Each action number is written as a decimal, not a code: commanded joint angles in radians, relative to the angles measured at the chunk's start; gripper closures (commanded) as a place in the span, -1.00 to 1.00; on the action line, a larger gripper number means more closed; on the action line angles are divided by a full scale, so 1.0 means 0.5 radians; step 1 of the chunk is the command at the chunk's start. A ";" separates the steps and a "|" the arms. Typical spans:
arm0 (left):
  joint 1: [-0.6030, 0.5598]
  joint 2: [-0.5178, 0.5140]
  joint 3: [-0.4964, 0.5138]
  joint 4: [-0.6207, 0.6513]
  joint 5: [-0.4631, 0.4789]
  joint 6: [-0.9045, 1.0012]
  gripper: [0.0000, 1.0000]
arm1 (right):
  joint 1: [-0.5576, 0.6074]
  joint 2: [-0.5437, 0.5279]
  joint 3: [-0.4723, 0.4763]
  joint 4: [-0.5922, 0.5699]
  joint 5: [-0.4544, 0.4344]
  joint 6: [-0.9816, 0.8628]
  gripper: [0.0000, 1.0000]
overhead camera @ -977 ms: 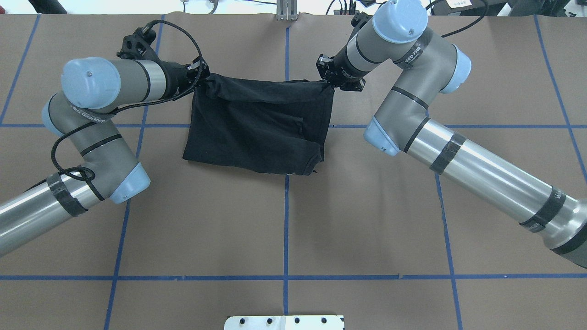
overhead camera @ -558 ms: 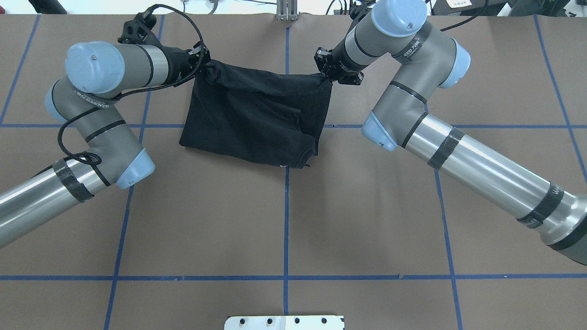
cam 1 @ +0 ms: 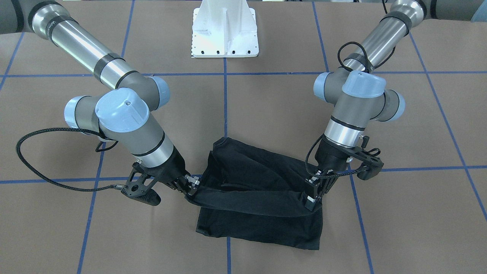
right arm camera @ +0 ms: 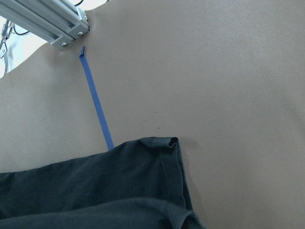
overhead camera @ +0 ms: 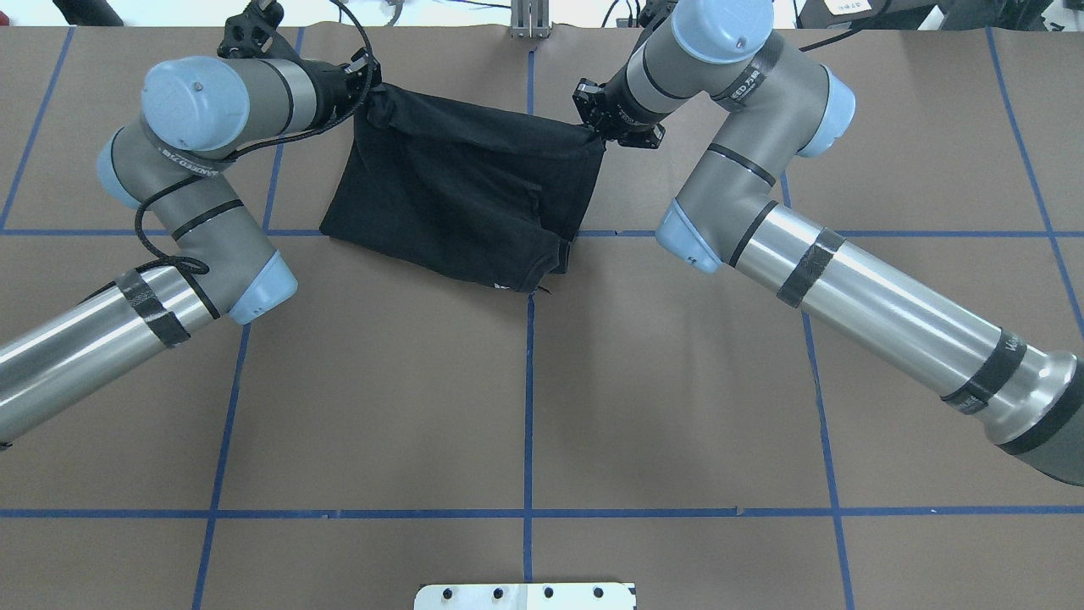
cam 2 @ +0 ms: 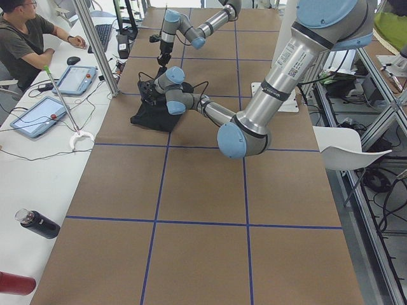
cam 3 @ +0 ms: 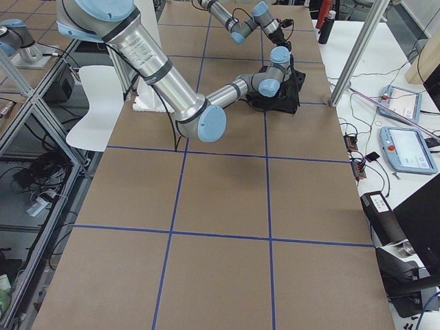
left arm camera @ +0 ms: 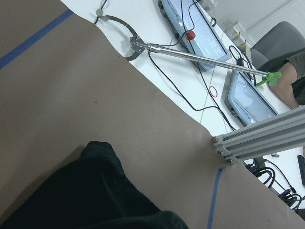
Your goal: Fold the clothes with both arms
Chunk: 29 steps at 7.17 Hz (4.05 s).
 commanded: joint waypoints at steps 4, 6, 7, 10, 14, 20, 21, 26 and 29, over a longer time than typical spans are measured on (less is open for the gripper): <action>-0.010 -0.027 0.011 0.001 0.018 0.013 -1.00 | -0.001 0.043 -0.047 0.003 -0.015 0.069 -0.99; -0.010 -0.042 -0.002 0.001 0.015 0.022 -1.00 | -0.147 0.046 -0.026 0.110 -0.206 -0.089 -0.99; -0.010 -0.049 -0.002 0.001 0.012 0.025 -1.00 | -0.248 0.025 -0.032 0.110 -0.375 -0.367 -0.99; -0.013 -0.043 -0.002 0.004 0.003 0.028 -1.00 | -0.301 -0.003 -0.065 0.110 -0.548 -0.942 -0.98; -0.019 -0.033 -0.002 0.010 -0.003 0.032 -1.00 | -0.338 0.120 -0.249 0.317 -0.542 -0.965 -0.91; -0.040 -0.027 -0.002 0.001 -0.009 0.123 -1.00 | -0.341 0.154 -0.351 0.439 -0.426 -0.959 0.92; -0.044 -0.024 -0.002 0.013 -0.009 0.184 -1.00 | -0.341 0.145 -0.339 0.439 -0.426 -0.959 1.00; -0.178 0.138 -0.085 0.001 -0.227 0.354 -1.00 | -0.216 0.142 -0.351 0.433 -0.447 -0.962 1.00; -0.185 0.197 -0.103 0.001 -0.224 0.421 -1.00 | -0.203 0.142 -0.412 0.430 -0.545 -0.965 1.00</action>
